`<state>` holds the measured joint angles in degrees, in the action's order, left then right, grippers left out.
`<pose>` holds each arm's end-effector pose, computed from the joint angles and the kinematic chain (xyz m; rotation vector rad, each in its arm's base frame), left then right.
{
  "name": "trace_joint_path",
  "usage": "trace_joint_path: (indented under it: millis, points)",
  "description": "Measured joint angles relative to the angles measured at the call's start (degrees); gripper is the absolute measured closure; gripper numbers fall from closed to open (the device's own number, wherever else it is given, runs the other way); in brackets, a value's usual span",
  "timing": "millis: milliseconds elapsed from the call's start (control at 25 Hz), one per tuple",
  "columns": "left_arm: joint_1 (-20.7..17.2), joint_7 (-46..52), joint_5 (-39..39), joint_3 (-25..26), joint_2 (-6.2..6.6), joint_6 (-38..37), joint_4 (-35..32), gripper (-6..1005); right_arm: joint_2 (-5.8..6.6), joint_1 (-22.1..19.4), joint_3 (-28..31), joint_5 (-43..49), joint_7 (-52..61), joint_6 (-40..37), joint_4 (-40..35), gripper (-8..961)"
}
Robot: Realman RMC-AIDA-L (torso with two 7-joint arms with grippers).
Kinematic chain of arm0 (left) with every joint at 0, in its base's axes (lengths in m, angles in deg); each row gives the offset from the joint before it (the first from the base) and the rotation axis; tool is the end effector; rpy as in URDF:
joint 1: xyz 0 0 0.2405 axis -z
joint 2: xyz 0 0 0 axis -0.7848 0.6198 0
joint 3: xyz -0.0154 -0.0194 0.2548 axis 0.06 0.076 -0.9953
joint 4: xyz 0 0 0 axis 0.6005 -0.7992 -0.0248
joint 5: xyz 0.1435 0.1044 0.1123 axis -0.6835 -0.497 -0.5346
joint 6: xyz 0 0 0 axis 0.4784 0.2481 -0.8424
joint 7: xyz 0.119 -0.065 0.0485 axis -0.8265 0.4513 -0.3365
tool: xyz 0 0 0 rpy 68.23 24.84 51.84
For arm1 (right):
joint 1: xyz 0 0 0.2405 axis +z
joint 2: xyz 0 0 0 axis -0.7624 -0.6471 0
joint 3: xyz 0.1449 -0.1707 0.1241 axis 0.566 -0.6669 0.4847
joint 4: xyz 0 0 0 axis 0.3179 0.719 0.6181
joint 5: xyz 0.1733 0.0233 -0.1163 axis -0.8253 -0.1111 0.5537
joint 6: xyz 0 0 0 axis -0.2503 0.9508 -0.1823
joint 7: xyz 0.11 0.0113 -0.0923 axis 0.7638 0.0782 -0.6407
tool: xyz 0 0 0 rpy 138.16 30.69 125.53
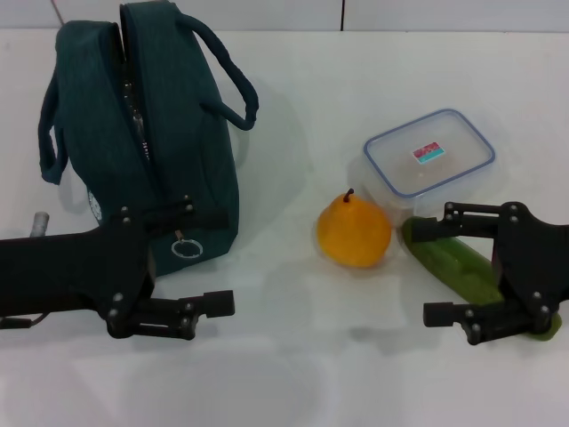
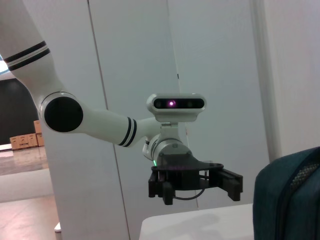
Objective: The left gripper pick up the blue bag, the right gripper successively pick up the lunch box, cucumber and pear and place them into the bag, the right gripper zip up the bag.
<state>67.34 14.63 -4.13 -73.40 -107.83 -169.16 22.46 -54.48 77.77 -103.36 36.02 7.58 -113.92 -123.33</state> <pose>-0.2642 0.2424 0.0381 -2.8254 -0.2582 -1.1520 0.2157 0.2891 0.0120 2.9256 -0.0782 -0.9936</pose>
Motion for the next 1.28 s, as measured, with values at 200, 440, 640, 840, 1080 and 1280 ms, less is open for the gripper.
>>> trace_joint_path:
  millis: [200, 440, 640, 840, 1080, 1280]
  points:
    - [0.2, 0.0, 0.1, 0.0, 0.1, 0.2, 0.1, 112, 0.0, 0.1, -0.3, 0.0, -0.1, 0.0, 0.0, 108]
    - [0.3, 0.0, -0.5, 1.4, -0.05, 0.2, 0.1, 118, 0.0, 0.5, -0.2, 0.0, -0.2, 0.4, 0.0, 108]
    - [0.0, 0.0, 0.1, 4.3, 0.06, 0.0, 0.1, 123, 0.02, 0.7, -0.2, 0.0, -0.2, 0.6, 0.0, 107]
    - [0.4, 1.3, 0.5, 20.9, -1.68, 0.3, 0.8, 128, 0.08, 0.7, 0.0, 0.0, -0.2, 1.2, 0.0, 107]
    - [4.5, 11.7, 0.8, 34.7, -2.46, 10.0, 1.0, 134, 0.08, 0.7, 0.1, 0.0, -0.2, 2.7, 0.4, 107]
    - [6.6, 21.9, -1.2, 34.7, -2.17, 24.2, 0.4, 139, 0.01, 0.7, 0.2, 0.0, -0.2, 2.9, 1.1, 108]
